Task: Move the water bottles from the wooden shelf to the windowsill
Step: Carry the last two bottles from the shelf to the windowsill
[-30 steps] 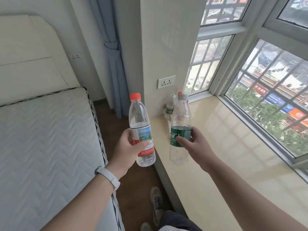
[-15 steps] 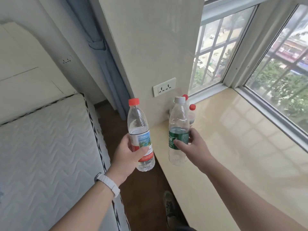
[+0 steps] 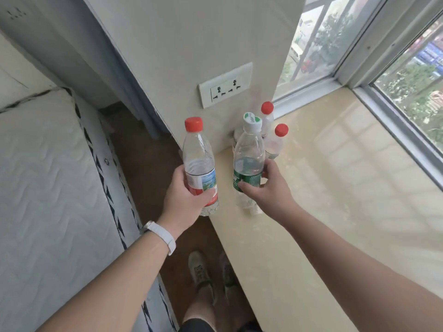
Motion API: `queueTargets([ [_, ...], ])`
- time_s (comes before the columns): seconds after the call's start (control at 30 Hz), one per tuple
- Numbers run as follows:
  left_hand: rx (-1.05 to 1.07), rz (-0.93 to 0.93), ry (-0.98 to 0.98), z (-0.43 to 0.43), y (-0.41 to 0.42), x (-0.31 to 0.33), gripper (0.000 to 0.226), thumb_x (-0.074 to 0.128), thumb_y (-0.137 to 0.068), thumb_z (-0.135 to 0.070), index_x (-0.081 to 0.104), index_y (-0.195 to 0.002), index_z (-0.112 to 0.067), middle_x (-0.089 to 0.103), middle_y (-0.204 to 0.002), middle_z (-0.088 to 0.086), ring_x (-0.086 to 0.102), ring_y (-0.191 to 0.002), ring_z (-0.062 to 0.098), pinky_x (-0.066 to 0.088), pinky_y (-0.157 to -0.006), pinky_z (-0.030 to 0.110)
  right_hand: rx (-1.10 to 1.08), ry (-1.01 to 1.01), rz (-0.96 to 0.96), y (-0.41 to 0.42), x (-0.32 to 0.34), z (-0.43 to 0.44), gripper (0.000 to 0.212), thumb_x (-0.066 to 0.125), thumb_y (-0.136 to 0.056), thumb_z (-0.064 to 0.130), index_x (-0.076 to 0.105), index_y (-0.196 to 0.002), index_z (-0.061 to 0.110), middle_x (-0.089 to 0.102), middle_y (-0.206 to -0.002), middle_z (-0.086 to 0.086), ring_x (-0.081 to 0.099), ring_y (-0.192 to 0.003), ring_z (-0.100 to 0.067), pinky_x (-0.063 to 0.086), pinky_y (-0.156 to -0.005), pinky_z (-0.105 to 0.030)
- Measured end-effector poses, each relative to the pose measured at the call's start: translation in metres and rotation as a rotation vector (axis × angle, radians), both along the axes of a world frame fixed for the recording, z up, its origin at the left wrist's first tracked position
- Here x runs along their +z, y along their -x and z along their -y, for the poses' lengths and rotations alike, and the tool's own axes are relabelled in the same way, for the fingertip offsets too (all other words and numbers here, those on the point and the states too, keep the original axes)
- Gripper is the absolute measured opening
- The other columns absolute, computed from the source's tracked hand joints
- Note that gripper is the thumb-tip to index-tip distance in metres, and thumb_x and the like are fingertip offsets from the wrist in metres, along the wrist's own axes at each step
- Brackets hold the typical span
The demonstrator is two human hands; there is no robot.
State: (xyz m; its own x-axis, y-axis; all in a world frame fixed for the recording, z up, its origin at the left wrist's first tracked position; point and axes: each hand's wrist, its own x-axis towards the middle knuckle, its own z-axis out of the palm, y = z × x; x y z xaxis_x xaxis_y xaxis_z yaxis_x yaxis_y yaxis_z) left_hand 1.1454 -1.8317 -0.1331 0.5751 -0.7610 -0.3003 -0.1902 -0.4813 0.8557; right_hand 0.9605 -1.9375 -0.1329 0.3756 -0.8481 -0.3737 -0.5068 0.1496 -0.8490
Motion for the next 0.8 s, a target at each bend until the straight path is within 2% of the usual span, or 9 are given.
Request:
queueTargets([
  [0.07, -0.003, 0.062, -0.014, 0.008, -0.004, -0.020, 0.059, 0.090, -0.069, -0.025, 0.051, -0.114, -0.027, 0.064, -0.103, -0.018, 0.066, -0.094, 0.002, 0.056, -0.085, 0.037, 0.013, 0.013, -0.025, -0.007, -0.019, 0.004, 0.059, 0.081, -0.076, 0.032, 0.043, -0.122, 0.035, 0.060, -0.112, 0.018, 0.056, -0.107, -0.005, 0.050, -0.094, -0.035],
  [0.2, 0.041, 0.135, -0.006, 0.023, -0.010, -0.065, 0.065, 0.092, -0.066, -0.026, 0.044, -0.110, -0.030, 0.061, -0.098, -0.021, 0.064, -0.089, 0.003, 0.050, -0.073, 0.022, 0.058, 0.039, -0.047, -0.025, -0.057, 0.014, 0.062, 0.081, -0.077, 0.031, 0.041, -0.125, 0.034, 0.057, -0.112, 0.019, 0.056, -0.109, -0.006, 0.052, -0.091, -0.036],
  [0.3, 0.113, 0.162, 0.025, 0.033, -0.011, -0.093, 0.068, 0.091, -0.067, -0.023, 0.040, -0.111, -0.031, 0.059, -0.100, -0.016, 0.059, -0.087, 0.007, 0.043, -0.068, 0.009, 0.036, 0.079, -0.032, -0.038, -0.081, 0.023, 0.066, 0.082, -0.076, 0.031, 0.041, -0.129, 0.029, 0.056, -0.120, 0.015, 0.055, -0.111, -0.004, 0.051, -0.094, -0.033],
  [0.43, 0.201, 0.181, 0.047, 0.044, -0.007, -0.124, 0.068, 0.091, -0.068, -0.021, 0.044, -0.117, -0.022, 0.059, -0.109, -0.003, 0.059, -0.090, 0.013, 0.043, -0.069, 0.017, 0.011, 0.139, -0.026, -0.052, -0.105, 0.032, 0.065, 0.082, -0.076, 0.032, 0.041, -0.127, 0.031, 0.054, -0.122, 0.013, 0.053, -0.111, -0.001, 0.051, -0.093, -0.029],
  [0.53, 0.237, 0.190, 0.091, 0.049, -0.002, -0.142, 0.069, 0.090, -0.068, -0.015, 0.046, -0.121, -0.011, 0.056, -0.105, -0.003, 0.056, -0.089, 0.008, 0.038, -0.066, 0.003, 0.014, 0.196, -0.003, -0.060, -0.119, 0.037, 0.061, 0.082, -0.077, 0.032, 0.041, -0.122, 0.035, 0.055, -0.122, 0.013, 0.054, -0.113, -0.005, 0.052, -0.095, -0.034],
  [0.6, 0.253, 0.203, 0.128, 0.052, 0.000, -0.150, 0.069, 0.090, -0.068, -0.013, 0.046, -0.121, -0.008, 0.057, -0.106, -0.002, 0.056, -0.089, 0.007, 0.038, -0.069, 0.000, 0.025, 0.233, 0.003, -0.066, -0.126, 0.040, 0.059, 0.081, -0.078, 0.032, 0.039, -0.119, 0.038, 0.053, -0.115, 0.026, 0.054, -0.113, -0.006, 0.052, -0.095, -0.037],
  [0.67, 0.271, 0.201, 0.146, 0.057, -0.001, -0.157, 0.069, 0.089, -0.068, -0.014, 0.045, -0.121, -0.010, 0.060, -0.111, 0.001, 0.060, -0.095, 0.012, 0.042, -0.074, 0.005, 0.032, 0.258, 0.005, -0.073, -0.134, 0.044, 0.060, 0.080, -0.078, 0.034, 0.040, -0.122, 0.037, 0.049, -0.107, 0.039, 0.054, -0.110, -0.003, 0.052, -0.092, -0.038],
  [0.8, 0.284, 0.214, 0.184, 0.065, -0.005, -0.166, 0.069, 0.088, -0.070, -0.013, 0.045, -0.123, -0.004, 0.060, -0.114, 0.004, 0.060, -0.097, 0.013, 0.041, -0.076, 0.003, 0.016, 0.248, 0.035, -0.081, -0.149, 0.053, 0.061, 0.082, -0.079, 0.034, 0.044, -0.127, 0.032, 0.051, -0.103, 0.040, 0.055, -0.104, 0.008, 0.053, -0.088, -0.028],
])
